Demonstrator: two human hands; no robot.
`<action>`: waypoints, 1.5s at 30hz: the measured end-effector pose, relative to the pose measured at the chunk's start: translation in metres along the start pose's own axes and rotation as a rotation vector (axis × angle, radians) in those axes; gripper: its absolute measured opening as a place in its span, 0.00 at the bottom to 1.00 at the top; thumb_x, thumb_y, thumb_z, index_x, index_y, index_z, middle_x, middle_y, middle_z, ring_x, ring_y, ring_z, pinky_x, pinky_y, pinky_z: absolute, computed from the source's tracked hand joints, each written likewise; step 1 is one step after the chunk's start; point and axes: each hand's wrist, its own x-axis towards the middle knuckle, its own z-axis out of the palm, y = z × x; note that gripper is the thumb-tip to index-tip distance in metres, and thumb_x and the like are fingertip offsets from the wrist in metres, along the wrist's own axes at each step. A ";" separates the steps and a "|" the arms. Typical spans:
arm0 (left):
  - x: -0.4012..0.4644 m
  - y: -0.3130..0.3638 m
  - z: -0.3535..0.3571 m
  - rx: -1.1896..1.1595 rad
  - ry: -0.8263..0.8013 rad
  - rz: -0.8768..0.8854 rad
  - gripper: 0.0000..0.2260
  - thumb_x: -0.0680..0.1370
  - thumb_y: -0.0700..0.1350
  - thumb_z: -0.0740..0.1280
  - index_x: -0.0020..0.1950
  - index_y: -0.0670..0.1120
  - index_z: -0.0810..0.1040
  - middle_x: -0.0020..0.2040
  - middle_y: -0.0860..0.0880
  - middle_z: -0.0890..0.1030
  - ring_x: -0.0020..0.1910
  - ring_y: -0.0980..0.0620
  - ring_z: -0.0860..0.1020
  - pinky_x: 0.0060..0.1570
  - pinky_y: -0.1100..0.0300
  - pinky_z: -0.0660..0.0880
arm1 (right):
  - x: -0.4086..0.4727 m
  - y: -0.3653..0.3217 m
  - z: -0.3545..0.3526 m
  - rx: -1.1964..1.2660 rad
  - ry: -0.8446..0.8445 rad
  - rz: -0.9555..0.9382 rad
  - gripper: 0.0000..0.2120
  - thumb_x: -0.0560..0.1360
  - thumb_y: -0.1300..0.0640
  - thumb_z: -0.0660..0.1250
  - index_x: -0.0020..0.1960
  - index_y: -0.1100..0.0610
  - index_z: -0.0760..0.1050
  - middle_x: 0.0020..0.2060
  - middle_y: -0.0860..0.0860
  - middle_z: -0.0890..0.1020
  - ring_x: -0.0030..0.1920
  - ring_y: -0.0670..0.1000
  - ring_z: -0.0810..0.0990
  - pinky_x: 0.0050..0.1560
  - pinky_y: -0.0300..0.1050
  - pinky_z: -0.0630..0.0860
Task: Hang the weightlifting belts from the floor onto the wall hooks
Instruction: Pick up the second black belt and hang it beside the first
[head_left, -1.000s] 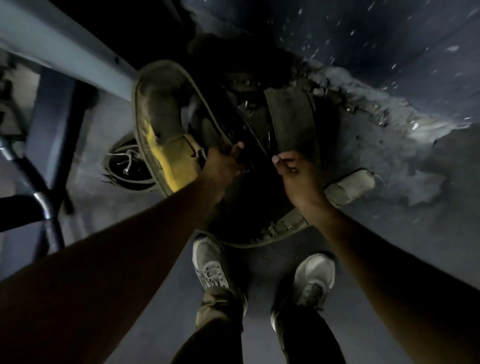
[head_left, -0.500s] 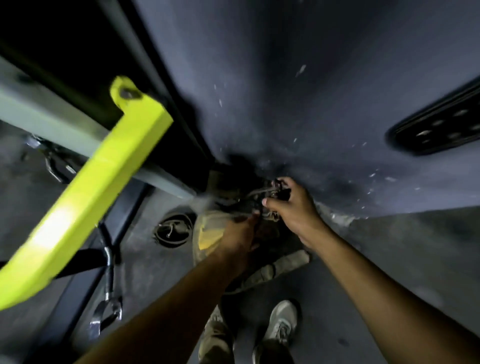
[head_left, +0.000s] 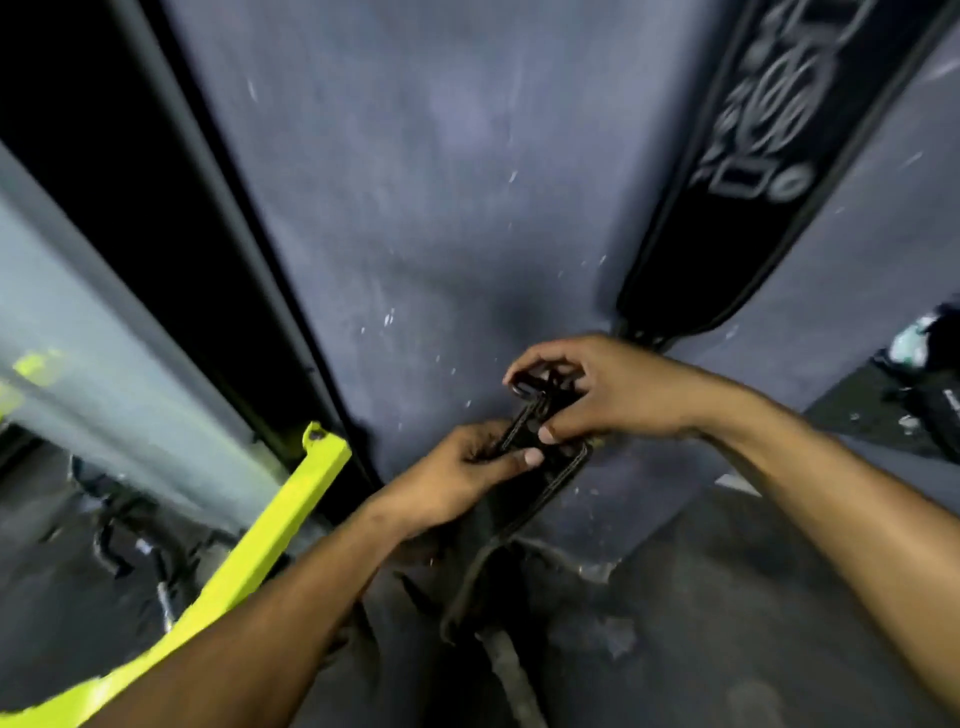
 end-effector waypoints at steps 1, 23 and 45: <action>-0.001 0.029 0.003 0.003 0.000 0.060 0.09 0.81 0.45 0.69 0.60 0.51 0.85 0.56 0.52 0.87 0.55 0.57 0.83 0.57 0.63 0.78 | -0.011 -0.026 -0.024 -0.032 0.020 -0.038 0.26 0.68 0.63 0.81 0.63 0.49 0.81 0.56 0.45 0.87 0.59 0.46 0.85 0.64 0.44 0.80; -0.051 0.332 0.036 0.261 0.141 0.689 0.11 0.86 0.45 0.60 0.67 0.49 0.64 0.63 0.60 0.78 0.61 0.73 0.76 0.58 0.77 0.70 | -0.100 -0.204 -0.071 0.085 1.256 -0.378 0.10 0.84 0.47 0.63 0.57 0.51 0.79 0.48 0.44 0.87 0.50 0.42 0.85 0.55 0.49 0.81; -0.054 0.326 -0.034 0.076 -0.011 0.652 0.09 0.81 0.38 0.69 0.61 0.43 0.82 0.59 0.49 0.87 0.59 0.53 0.83 0.64 0.55 0.78 | -0.065 -0.356 -0.167 0.249 1.230 -0.776 0.15 0.79 0.60 0.71 0.66 0.53 0.78 0.55 0.45 0.87 0.56 0.43 0.85 0.59 0.40 0.79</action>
